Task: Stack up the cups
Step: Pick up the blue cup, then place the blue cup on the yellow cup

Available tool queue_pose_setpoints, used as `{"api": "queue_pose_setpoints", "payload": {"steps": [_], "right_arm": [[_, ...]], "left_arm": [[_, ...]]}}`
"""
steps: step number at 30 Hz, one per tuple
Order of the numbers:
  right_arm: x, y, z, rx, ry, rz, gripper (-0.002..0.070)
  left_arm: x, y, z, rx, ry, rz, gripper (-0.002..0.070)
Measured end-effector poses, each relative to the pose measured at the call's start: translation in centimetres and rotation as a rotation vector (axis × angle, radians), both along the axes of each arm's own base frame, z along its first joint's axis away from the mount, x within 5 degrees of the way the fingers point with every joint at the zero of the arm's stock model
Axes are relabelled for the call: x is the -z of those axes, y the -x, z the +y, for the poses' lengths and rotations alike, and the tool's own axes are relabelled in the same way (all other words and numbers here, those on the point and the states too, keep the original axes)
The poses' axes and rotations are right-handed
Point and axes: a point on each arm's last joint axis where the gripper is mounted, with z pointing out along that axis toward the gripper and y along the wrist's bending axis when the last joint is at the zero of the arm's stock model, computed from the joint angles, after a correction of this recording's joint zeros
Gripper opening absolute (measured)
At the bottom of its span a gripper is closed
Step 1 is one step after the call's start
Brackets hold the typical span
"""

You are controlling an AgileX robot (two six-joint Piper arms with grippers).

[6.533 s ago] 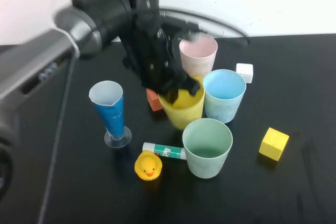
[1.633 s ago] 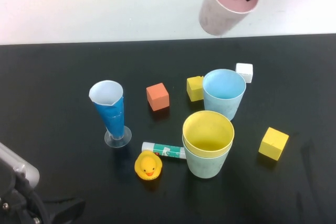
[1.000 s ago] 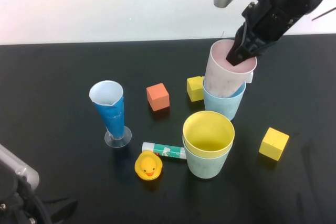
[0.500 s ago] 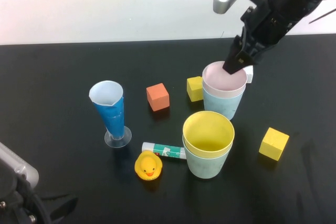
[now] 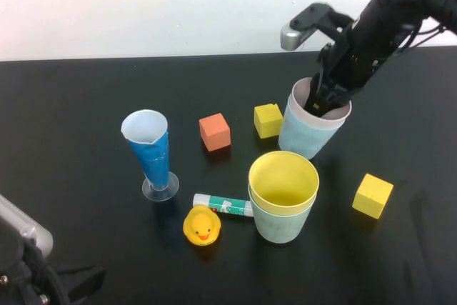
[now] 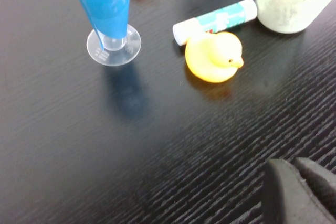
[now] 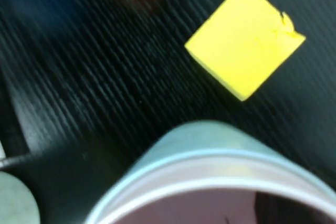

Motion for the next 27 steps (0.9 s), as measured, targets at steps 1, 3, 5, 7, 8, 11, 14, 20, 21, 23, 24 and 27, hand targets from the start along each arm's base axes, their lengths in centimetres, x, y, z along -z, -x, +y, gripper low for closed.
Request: {"api": "queue_pose_setpoints", "payload": {"steps": [1,3,5,7,8,11,14,20,21,23,24,27], "right_arm": [[-0.5,0.1,-0.1,0.000,-0.002,-0.011,0.0083],[-2.2,0.7,-0.3,0.000,-0.011,-0.047,0.0083],[-4.6,1.6,-0.6,0.001,-0.024,-0.097,0.0083],[-7.6,2.9,-1.0,0.001,-0.045,-0.161,0.0083],[-9.3,3.8,-1.3,0.001,-0.058,-0.199,0.0083],[-13.9,6.6,-2.1,-0.005,-0.094,-0.301,0.0083],[-16.2,9.2,-1.9,-0.031,-0.114,-0.345,0.0083],[-13.6,12.1,0.8,-0.154,-0.087,-0.245,0.0083],[-12.6,12.4,1.3,-0.177,-0.075,-0.215,0.0083],[-10.9,12.9,2.1,-0.218,-0.053,-0.168,0.0083],[-10.3,13.1,2.3,-0.230,-0.044,-0.149,0.0083],[-9.5,13.2,2.6,-0.242,-0.034,-0.125,0.0082]], "left_arm": [[0.0,0.0,0.0,0.000,-0.003,0.004,0.0001],[0.1,0.1,0.0,0.000,-0.009,0.012,0.0001],[0.1,0.1,0.1,0.000,-0.010,0.015,0.0001],[0.1,0.1,0.1,0.000,-0.010,0.015,0.0001],[0.1,0.1,0.1,0.000,-0.010,0.015,0.0001],[0.1,0.1,0.1,0.000,-0.010,0.015,0.0001],[0.1,0.1,0.1,0.000,-0.013,0.013,0.0001],[0.1,0.1,0.1,0.000,-0.013,0.013,0.0001],[0.1,0.1,0.1,0.000,-0.013,0.013,0.0001],[0.3,0.1,0.1,0.000,-0.016,0.017,0.0001],[0.5,0.1,0.1,0.000,-0.020,0.023,0.0001],[1.2,0.1,0.1,0.000,-0.032,0.039,0.0001]]}}
